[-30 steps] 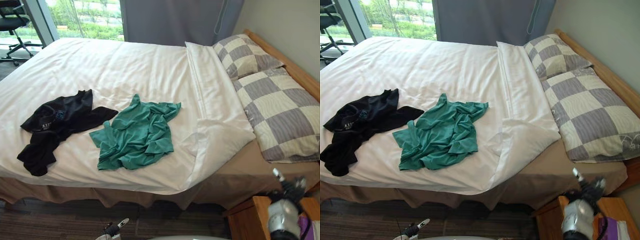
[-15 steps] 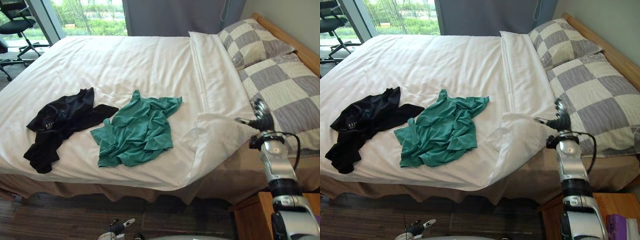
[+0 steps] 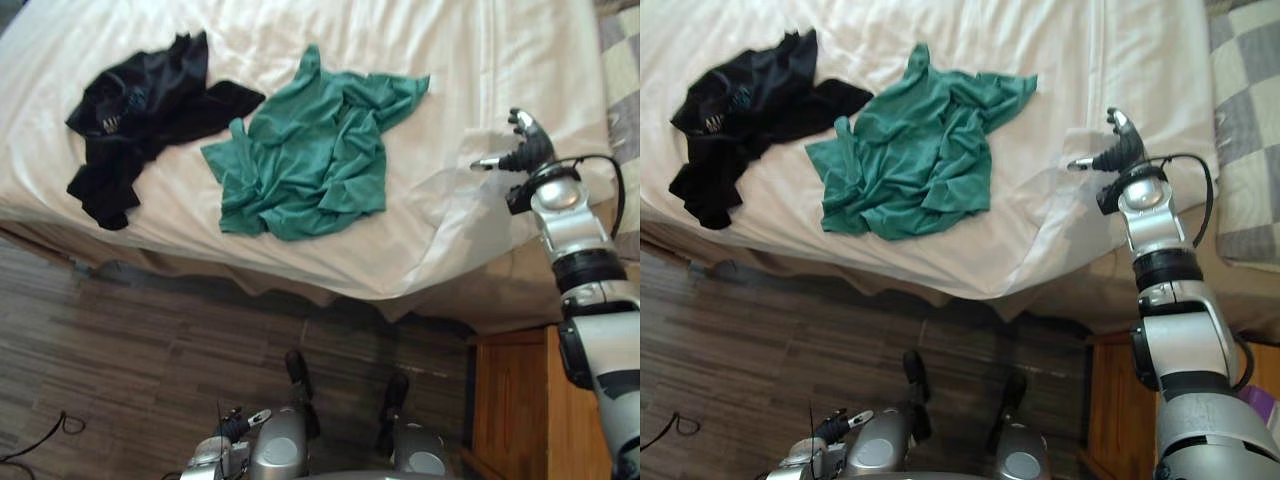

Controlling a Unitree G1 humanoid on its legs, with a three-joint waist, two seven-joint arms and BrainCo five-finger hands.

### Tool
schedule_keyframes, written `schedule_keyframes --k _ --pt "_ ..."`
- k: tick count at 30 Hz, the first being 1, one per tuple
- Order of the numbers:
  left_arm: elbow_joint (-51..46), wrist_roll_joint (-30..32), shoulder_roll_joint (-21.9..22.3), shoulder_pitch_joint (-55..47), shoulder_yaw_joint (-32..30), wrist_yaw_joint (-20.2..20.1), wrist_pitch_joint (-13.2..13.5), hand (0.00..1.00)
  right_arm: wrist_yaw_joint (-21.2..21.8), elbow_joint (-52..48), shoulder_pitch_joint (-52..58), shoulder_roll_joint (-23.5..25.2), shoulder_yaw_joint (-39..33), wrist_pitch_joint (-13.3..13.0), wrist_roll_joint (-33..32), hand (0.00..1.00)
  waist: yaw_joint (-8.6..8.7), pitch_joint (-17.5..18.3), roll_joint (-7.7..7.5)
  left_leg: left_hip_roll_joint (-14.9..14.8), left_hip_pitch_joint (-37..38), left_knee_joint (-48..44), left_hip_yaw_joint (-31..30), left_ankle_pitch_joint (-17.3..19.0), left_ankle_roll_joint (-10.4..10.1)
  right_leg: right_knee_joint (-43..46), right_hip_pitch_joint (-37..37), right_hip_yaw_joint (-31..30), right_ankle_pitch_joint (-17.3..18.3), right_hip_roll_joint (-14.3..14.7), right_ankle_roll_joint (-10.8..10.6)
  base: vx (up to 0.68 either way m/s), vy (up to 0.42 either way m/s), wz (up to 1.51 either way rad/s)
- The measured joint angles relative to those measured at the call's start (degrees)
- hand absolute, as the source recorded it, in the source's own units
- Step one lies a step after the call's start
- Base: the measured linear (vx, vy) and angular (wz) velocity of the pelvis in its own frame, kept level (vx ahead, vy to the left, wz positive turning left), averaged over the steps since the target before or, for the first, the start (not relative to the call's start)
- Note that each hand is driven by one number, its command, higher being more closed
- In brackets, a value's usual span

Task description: Tidy the bed and pick cloth on bed and put in laundry

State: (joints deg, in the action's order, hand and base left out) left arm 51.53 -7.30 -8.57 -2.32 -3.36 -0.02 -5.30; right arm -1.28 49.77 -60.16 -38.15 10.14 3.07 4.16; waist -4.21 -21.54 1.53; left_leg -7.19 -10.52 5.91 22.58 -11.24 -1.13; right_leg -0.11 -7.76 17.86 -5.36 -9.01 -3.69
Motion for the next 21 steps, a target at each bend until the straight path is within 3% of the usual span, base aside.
schedule_keyframes --k 3,5,10,15,18,21 --pt "-0.25 -1.17 -0.49 1.2 2.42 0.0 0.4 0.0 0.84 3.67 -3.61 -1.12 1.88 2.69 2.39 1.0 -0.48 -1.43 1.27 0.21 -2.29 0.0 -0.54 -0.46 0.13 -0.19 -1.97 0.31 -0.74 -0.15 -0.12 -0.01 0.023 0.05" --pt "-0.46 -1.94 -0.67 1.54 3.78 -0.02 1.28 0.0 4.52 4.98 -3.75 -2.9 3.61 3.75 7.44 1.0 -1.37 -1.84 1.69 0.19 -3.45 -0.01 -0.78 -0.54 0.13 -0.22 -2.95 0.63 -0.96 -0.13 -0.34 0.01 -0.004 0.03" --pt "-0.41 -2.14 -0.67 1.49 4.32 -0.3 2.17 0.0 7.69 5.04 -3.7 -4.31 4.39 3.49 9.89 1.0 -1.23 -1.94 1.74 0.22 -3.49 -0.36 -1.33 -0.97 0.5 0.0 -2.75 1.13 -0.82 -0.2 -0.59 0.06 -0.029 0.05" --pt "-0.46 -1.03 -0.63 1.22 4.45 -1.22 2.37 0.0 7.65 -0.34 3.17 -5.11 1.83 1.19 5.18 1.0 -0.86 -1.89 1.53 0.2 -0.21 -0.37 -1.66 -0.71 0.08 0.09 0.66 1.11 0.18 -0.16 -1.06 0.06 -0.039 0.06" --pt "-0.42 1.42 -0.77 0.84 4.28 -1.15 2.18 0.0 7.53 -8.68 13.59 -4.99 -3.84 -0.4 1.9 1.0 0.37 -1.42 0.74 0.14 1.42 -0.33 -1.67 -0.33 -0.42 0.22 2.1 0.8 0.77 -0.07 -1.15 0.03 -0.022 -0.02" --pt "-0.41 3.89 -1.68 -0.93 3.3 -1.02 1.9 0.0 6.94 -15.96 27.35 -2.1 -10.63 -0.34 -0.84 1.0 1.91 1.09 -1.9 0.1 2.44 -0.32 -0.4 0.18 -1.03 0.36 2.14 -0.84 1.1 -0.06 -1.42 0.04 -0.017 -0.24"
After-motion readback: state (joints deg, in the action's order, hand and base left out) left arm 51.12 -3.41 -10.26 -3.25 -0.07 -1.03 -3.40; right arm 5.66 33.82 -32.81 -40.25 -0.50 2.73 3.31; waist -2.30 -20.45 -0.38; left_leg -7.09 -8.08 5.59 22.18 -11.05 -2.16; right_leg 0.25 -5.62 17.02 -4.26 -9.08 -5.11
